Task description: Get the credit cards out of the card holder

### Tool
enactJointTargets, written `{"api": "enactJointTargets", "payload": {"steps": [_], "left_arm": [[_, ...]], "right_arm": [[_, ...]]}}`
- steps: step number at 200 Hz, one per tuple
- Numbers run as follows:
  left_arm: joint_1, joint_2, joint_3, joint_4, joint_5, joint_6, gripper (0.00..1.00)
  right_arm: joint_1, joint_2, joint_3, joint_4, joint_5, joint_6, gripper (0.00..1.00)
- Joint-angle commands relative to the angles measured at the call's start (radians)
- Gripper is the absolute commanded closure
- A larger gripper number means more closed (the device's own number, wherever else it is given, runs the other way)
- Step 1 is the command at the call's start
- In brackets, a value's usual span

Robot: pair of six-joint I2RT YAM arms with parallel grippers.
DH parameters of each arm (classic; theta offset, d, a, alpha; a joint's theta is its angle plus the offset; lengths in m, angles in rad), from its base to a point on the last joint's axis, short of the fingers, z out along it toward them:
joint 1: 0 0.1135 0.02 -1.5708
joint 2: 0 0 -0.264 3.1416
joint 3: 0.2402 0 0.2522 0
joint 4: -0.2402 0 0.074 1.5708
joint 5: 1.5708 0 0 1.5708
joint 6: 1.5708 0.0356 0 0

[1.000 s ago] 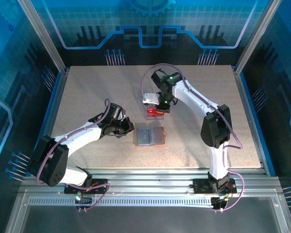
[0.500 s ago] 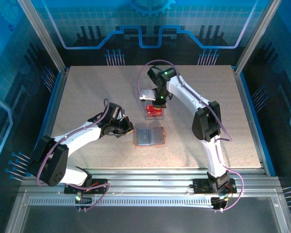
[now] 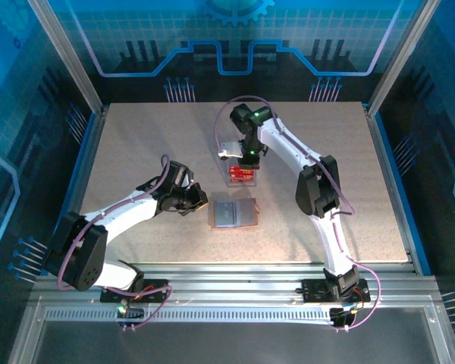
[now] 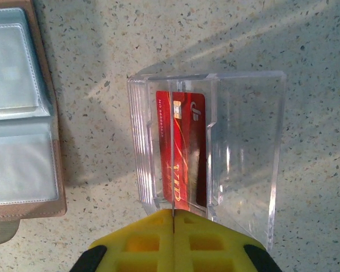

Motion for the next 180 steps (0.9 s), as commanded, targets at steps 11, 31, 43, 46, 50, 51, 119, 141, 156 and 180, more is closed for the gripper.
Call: {"api": "enactJointTargets", "payload": {"steps": [11,31,43,46,50,51,119,141,156,180], "left_arm": [[0.011,-0.001,-0.011,-0.005,0.022,0.013,0.94],[0.010,0.003,-0.011,-0.004,0.023,0.014,0.94],[0.010,0.004,-0.010,-0.005,0.023,0.013,0.94],[0.011,0.004,-0.010,-0.005,0.024,0.013,0.94],[0.010,0.004,-0.010,-0.005,0.024,0.013,0.94],[0.010,0.004,-0.010,-0.005,0.024,0.013,0.94],[0.012,0.004,-0.008,-0.012,0.021,0.013,0.94],[0.012,0.003,-0.009,-0.014,0.019,0.015,0.94],[0.012,0.001,-0.010,-0.015,0.018,0.015,0.94],[0.011,0.004,-0.008,-0.014,0.021,0.016,0.94]], "right_arm": [[-0.017,0.014,-0.010,-0.039,0.002,-0.015,0.99],[-0.017,0.019,-0.019,-0.038,0.001,-0.013,0.99],[-0.018,0.021,-0.022,-0.040,0.000,-0.012,0.98],[-0.018,0.023,-0.023,-0.040,-0.002,-0.013,0.98],[-0.018,0.023,-0.023,-0.040,-0.003,-0.013,0.98],[-0.018,0.023,-0.023,-0.040,-0.002,-0.012,0.98],[-0.018,0.037,-0.018,-0.047,-0.027,-0.003,0.95],[-0.018,0.069,-0.008,-0.049,-0.023,0.004,0.91],[-0.018,0.068,0.000,-0.049,-0.021,0.010,0.86],[-0.018,0.065,0.009,-0.049,-0.009,0.016,0.82]]}}
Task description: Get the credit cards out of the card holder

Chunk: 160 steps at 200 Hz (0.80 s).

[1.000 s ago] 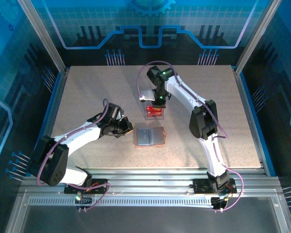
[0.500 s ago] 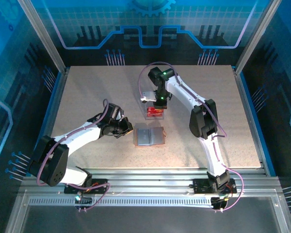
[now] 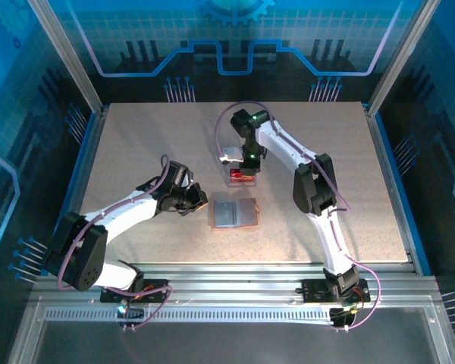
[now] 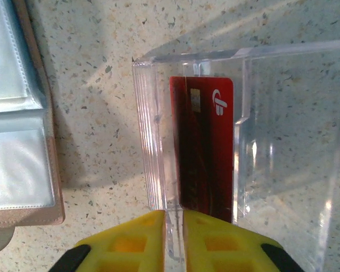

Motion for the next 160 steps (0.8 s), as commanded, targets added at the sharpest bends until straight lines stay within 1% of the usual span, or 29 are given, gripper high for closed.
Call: {"api": "enactJointTargets", "payload": {"steps": [1,40,44,65,97,121,160], "left_arm": [[0.008,0.005,-0.006,-0.014,0.020,0.016,0.94],[0.010,0.007,-0.007,-0.009,0.023,0.016,0.94],[0.009,0.008,-0.006,-0.007,0.023,0.015,0.94],[0.009,0.013,-0.006,0.003,0.031,0.009,0.93],[0.008,0.005,-0.006,0.002,0.034,0.008,0.94],[0.008,-0.008,-0.010,-0.007,0.032,0.012,0.93],[0.009,-0.010,-0.008,-0.002,0.038,0.010,0.94]], "right_arm": [[-0.010,0.007,0.025,-0.035,-0.005,0.008,0.82],[-0.008,-0.010,0.023,-0.033,0.005,0.027,0.79],[-0.007,-0.038,0.021,-0.030,0.005,0.031,0.79],[-0.006,-0.071,-0.005,0.003,0.013,0.049,0.77],[-0.001,-0.129,-0.082,0.120,0.102,0.083,0.74],[0.002,-0.159,-0.118,0.157,0.141,0.095,0.74],[0.015,-0.221,-0.164,0.177,0.135,0.152,0.72]]}}
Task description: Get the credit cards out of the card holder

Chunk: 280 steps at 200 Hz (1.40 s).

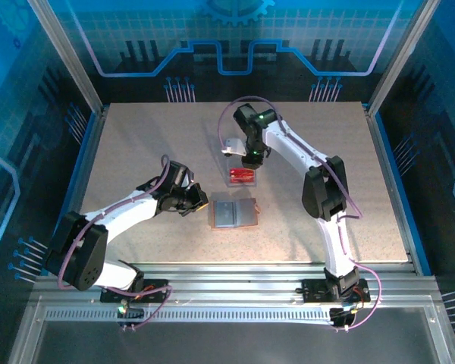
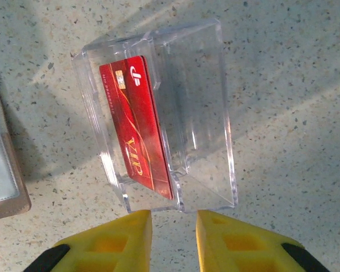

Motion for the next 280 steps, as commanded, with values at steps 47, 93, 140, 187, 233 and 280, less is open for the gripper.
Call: {"api": "enactJointTargets", "payload": {"steps": [47,93,140,187,233,280], "left_arm": [[0.008,0.008,0.002,0.005,0.041,0.015,0.93],[0.007,0.036,0.006,0.015,0.056,0.020,0.93],[0.004,0.056,0.008,0.033,0.064,0.014,0.93],[-0.004,0.073,0.003,0.040,0.069,0.015,0.94],[-0.011,0.093,0.004,0.056,0.083,0.009,0.94],[-0.022,0.113,0.005,0.059,0.093,0.009,0.94]], "right_arm": [[0.040,-0.212,-0.216,0.103,-0.062,0.235,0.69],[0.109,-0.379,-0.464,0.261,-0.128,0.518,0.67],[0.170,-0.525,-0.715,0.464,-0.192,0.884,0.71],[0.204,-0.618,-0.873,0.616,-0.228,1.213,0.76],[0.226,-0.610,-0.946,0.727,-0.342,1.457,0.79],[0.234,-0.529,-0.948,0.738,-0.403,1.498,0.78]]}}
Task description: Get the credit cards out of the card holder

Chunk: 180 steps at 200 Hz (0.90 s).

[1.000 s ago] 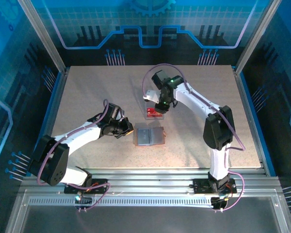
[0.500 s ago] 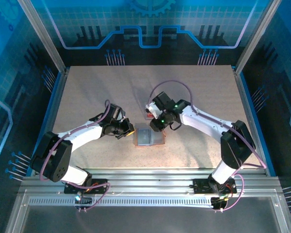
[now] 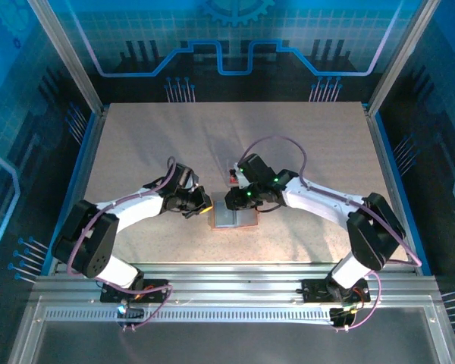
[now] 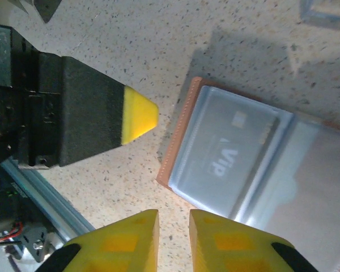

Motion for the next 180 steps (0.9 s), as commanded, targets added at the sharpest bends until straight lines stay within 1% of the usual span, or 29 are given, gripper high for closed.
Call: {"api": "enactJointTargets", "payload": {"steps": [1,32,107,180], "left_arm": [[-0.010,0.012,0.005,0.006,0.029,0.010,0.94],[-0.017,0.024,0.006,0.004,0.031,0.010,0.94],[-0.065,0.088,0.021,0.029,0.037,-0.008,0.94],[-0.067,0.091,0.028,0.006,0.028,0.003,0.95]], "right_arm": [[0.014,0.054,-0.003,0.020,-0.059,0.069,0.78],[0.014,0.109,0.011,0.016,-0.060,0.082,0.76],[0.012,0.194,0.039,0.029,-0.069,0.093,0.73],[0.007,0.238,0.051,0.033,-0.070,0.088,0.71]]}}
